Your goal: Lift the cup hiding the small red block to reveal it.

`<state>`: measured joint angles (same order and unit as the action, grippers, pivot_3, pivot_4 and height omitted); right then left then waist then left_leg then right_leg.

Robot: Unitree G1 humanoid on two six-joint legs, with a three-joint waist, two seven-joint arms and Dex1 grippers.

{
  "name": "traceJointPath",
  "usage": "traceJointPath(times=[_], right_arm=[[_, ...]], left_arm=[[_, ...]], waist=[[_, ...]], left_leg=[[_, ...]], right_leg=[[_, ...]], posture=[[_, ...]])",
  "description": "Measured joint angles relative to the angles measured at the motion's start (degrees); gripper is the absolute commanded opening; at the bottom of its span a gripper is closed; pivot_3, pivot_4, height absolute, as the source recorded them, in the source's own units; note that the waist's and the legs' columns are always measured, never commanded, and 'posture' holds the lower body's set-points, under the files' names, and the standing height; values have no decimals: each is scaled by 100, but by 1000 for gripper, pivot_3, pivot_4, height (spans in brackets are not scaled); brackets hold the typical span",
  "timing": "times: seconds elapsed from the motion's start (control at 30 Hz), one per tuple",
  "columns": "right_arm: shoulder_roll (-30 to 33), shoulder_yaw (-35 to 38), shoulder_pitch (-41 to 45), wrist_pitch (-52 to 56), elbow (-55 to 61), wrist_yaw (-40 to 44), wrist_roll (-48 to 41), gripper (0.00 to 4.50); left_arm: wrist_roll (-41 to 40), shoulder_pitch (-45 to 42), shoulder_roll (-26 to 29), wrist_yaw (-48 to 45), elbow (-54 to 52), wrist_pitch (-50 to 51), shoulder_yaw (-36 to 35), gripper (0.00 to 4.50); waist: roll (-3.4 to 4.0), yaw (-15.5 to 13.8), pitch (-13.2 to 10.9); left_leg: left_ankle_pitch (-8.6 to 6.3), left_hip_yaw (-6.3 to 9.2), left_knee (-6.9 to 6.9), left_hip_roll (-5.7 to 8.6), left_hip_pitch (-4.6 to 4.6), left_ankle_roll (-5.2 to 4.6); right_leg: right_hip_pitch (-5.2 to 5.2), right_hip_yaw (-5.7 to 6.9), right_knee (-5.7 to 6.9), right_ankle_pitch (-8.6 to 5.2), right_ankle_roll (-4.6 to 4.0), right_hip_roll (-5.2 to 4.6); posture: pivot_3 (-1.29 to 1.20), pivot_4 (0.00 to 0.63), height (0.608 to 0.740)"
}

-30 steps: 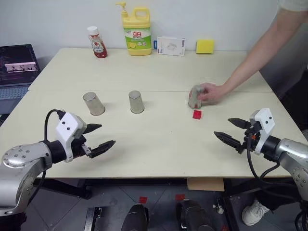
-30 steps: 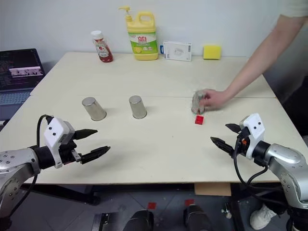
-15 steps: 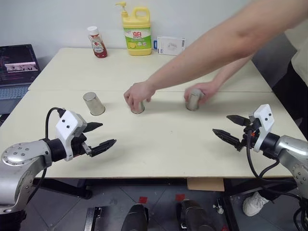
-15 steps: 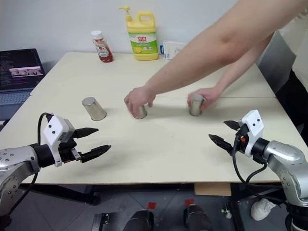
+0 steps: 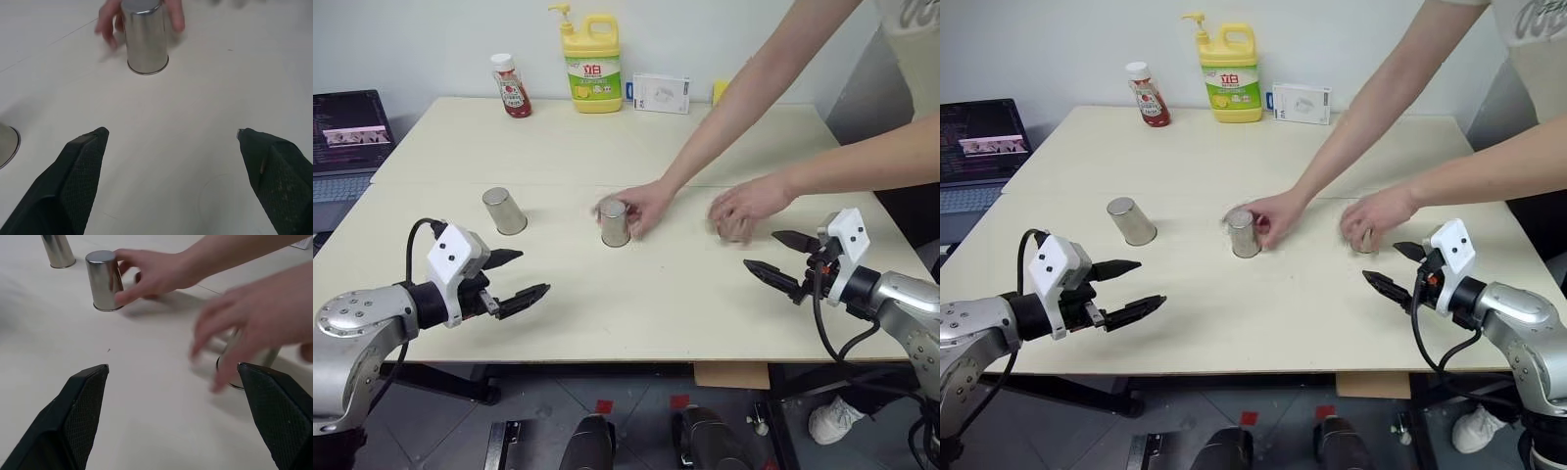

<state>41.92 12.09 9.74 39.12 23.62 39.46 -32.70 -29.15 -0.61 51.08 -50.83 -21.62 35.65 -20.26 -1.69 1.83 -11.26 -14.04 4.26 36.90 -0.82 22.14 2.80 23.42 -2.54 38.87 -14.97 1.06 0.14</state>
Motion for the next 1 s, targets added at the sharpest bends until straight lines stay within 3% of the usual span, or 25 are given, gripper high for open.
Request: traceJointPath(times=[0.33, 0.5, 0.73, 1.0], right_arm=[[-56, -100, 285, 221, 209, -78, -153, 4461], [-24, -203, 452, 547, 564, 5, -553, 4461], [28, -286, 618, 808, 939, -1, -863, 4461], [88, -271, 594, 976, 1126, -98, -940, 4461]], left_arm=[[-443, -775, -277, 108, 332, 369, 217, 4500], [53, -1483, -654, 467, 892, 253, 1011, 4500], [910, -2932, -1617, 637, 2341, -307, 2249, 4500], [1566, -4066, -2322, 754, 4270, -1110, 2516, 4500]], waist=[[0, 0, 0], [0, -4, 0], [-1, -19, 0], [-1, -13, 0]], left_leg=[[0, 1, 0, 2, 0, 0], [0, 3, 2, 3, 4, 0], [0, 9, 6, 10, 23, 0], [0, 17, 8, 11, 36, 0]], right_leg=[[0, 2, 0, 17, 29, 2], [0, 3, 0, 19, 33, 3], [3, 6, -8, 23, 39, 3], [12, 13, -6, 22, 39, 5]], posture=[[0, 150, 740], [0, 150, 740], [0, 150, 740], [0, 150, 740]])
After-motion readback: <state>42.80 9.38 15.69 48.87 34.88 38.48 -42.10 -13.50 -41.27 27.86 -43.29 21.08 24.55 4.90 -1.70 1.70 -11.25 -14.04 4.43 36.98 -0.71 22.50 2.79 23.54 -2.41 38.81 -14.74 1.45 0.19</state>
